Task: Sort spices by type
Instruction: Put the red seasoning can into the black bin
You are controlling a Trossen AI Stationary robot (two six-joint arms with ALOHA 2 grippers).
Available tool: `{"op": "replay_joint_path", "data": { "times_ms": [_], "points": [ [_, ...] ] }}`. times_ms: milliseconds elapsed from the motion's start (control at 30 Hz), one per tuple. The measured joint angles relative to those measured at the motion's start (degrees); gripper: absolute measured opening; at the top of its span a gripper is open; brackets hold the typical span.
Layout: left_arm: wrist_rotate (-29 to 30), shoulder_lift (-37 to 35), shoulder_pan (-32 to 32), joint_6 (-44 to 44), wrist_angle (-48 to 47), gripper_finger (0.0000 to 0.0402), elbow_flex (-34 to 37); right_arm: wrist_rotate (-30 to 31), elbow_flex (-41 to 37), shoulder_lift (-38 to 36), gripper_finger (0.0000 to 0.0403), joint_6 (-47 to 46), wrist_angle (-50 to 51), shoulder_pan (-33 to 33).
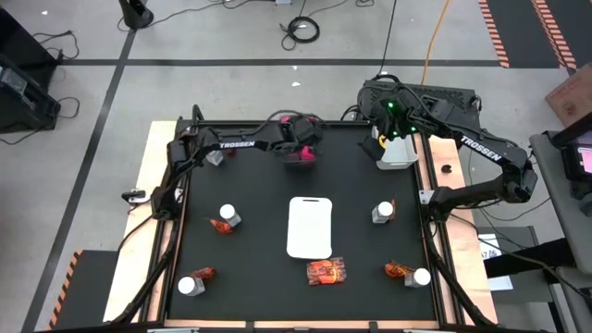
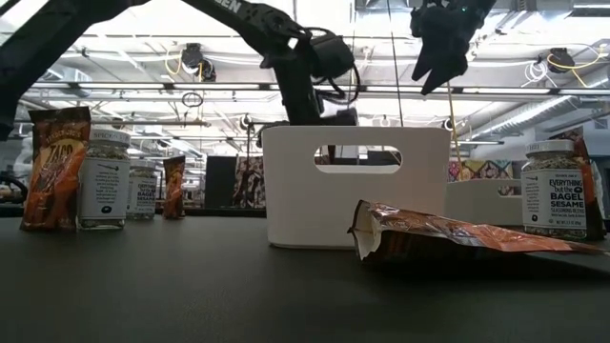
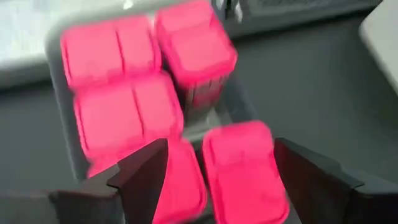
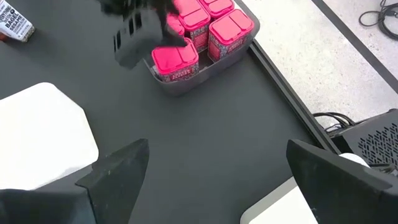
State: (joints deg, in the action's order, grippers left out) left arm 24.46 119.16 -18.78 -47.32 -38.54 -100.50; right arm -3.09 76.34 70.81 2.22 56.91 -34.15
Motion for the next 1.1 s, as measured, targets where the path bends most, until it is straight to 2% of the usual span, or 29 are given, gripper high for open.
{"op": "replay_joint_path", "data": {
  "times_ms": [133, 233, 300, 400, 500, 567, 667, 700, 1100],
  "points": [
    [-1.52, -1.52, -0.19, 12.59, 0.67, 0.0296, -3.90, 0.00, 0.01, 0.00, 0.0375, 0.00, 0.38, 0.00],
    [-10.49, -1.35, -0.09, 20.71, -1.11, 0.0296, -5.80, 0.00, 0.02, 0.00, 0.0375, -0.02, 0.39, 0.00],
    [-14.24, -1.12, 0.10, 23.03, -1.47, 0.0293, -5.84, 0.00, 0.00, 0.00, 0.0375, -0.02, 0.37, 0.02],
    [-14.64, -1.05, 0.18, 26.32, -2.87, 0.0272, -5.89, 0.00, 0.00, 0.00, 0.0375, -0.80, 0.35, 0.01],
    [-14.87, -0.50, -0.13, 27.25, -5.14, 0.0216, -5.93, 0.00, 0.02, 0.00, 0.0375, -1.41, 0.35, 0.02],
    [-15.86, -0.12, -0.63, 27.42, -7.22, 0.0156, -5.93, 0.00, 0.00, 0.00, 0.0375, -1.53, 0.35, 0.00],
    [-16.87, 0.51, -0.94, 30.39, -7.68, 0.0045, -5.91, 0.00, 0.02, 0.00, 0.0375, -2.18, 0.31, 0.01],
    [-17.55, 0.60, -1.02, 31.41, -7.93, 0.0023, -5.91, -0.02, 0.00, 0.00, 0.0375, -2.57, 0.28, 0.02],
    [-21.20, 4.21, -0.96, 38.43, -7.99, 0.0004, -5.95, 0.00, 0.01, 0.00, 0.0375, -3.97, 0.21, 0.00]
  ]
}}
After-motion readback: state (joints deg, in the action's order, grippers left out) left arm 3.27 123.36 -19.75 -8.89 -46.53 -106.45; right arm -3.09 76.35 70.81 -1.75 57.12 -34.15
